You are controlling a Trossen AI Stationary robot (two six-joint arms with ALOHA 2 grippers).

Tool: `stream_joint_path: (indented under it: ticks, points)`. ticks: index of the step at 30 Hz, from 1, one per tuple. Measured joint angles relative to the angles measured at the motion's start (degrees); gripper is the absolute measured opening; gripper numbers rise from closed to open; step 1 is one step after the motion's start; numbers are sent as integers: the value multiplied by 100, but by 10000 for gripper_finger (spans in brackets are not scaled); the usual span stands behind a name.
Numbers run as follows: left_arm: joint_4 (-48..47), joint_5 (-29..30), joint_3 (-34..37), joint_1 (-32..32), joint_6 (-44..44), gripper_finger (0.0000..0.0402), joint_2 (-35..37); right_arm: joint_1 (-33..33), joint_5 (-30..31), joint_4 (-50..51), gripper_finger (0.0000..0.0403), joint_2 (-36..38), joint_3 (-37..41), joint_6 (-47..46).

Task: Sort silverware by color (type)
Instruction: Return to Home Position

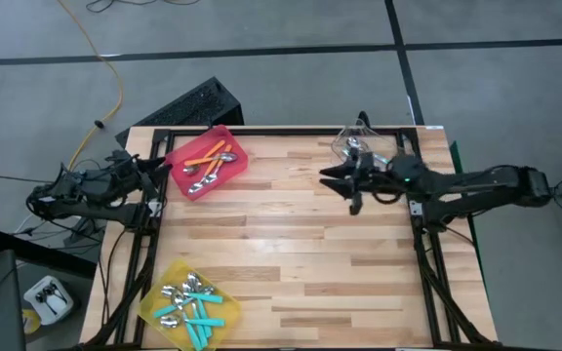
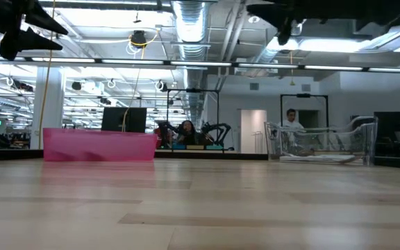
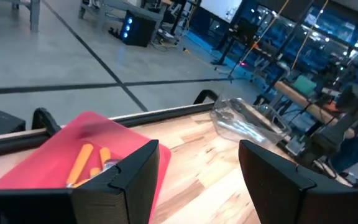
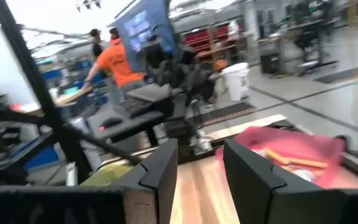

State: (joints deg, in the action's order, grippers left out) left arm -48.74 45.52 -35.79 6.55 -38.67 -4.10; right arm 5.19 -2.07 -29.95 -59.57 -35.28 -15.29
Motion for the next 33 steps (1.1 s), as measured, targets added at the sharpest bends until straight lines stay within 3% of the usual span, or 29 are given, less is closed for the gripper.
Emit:
stream_joint_path:
  ticks: [8, 12, 16, 20, 25, 33]
  points:
    - [1419, -148, 1224, 2, 216, 205, 2, 446, -1061, -1436, 154, -933, -1, -422]
    - [2432, -592, 1809, 4, 274, 205, 2, 654, -1371, -1440, 154, -872, 0, -561]
    - [3249, -669, 2334, 4, 514, 205, 2, 758, -1501, -1362, 154, -458, 97, -209]
    - [3637, -731, 2691, 40, 526, 205, 2, 1075, -1422, -1613, 154, 143, 770, -229]
    - [3636, -751, 2785, 219, 559, 205, 2, 1367, -1363, -3255, 154, 644, 2058, -988]
    - [3778, -430, 2785, 500, 780, 205, 4, 1355, -1139, -4537, 154, 795, 3313, -1235]
